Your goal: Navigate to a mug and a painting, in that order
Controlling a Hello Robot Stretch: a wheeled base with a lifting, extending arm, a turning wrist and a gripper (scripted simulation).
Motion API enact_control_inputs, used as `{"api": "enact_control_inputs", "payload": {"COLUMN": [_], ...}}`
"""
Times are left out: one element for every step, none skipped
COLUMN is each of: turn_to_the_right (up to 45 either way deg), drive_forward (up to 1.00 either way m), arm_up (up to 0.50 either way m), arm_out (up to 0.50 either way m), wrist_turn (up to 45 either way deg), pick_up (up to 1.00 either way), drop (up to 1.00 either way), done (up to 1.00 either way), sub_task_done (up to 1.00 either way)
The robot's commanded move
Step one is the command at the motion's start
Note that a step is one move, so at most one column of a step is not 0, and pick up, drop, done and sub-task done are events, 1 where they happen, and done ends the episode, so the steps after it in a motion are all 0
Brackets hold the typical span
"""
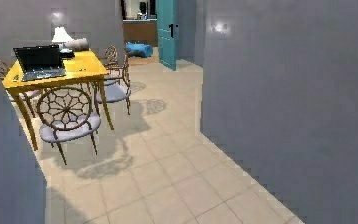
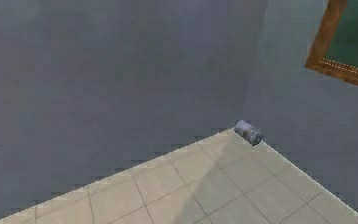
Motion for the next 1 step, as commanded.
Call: {"api": "enact_control_inputs", "payload": {"turn_to_the_right": [0.0], "drive_forward": [1.00], "arm_up": [0.00], "arm_out": [0.00], "wrist_turn": [0.0], "pick_up": [0.00], "drop": [0.00], "done": [0.00], "sub_task_done": [0.00]}}
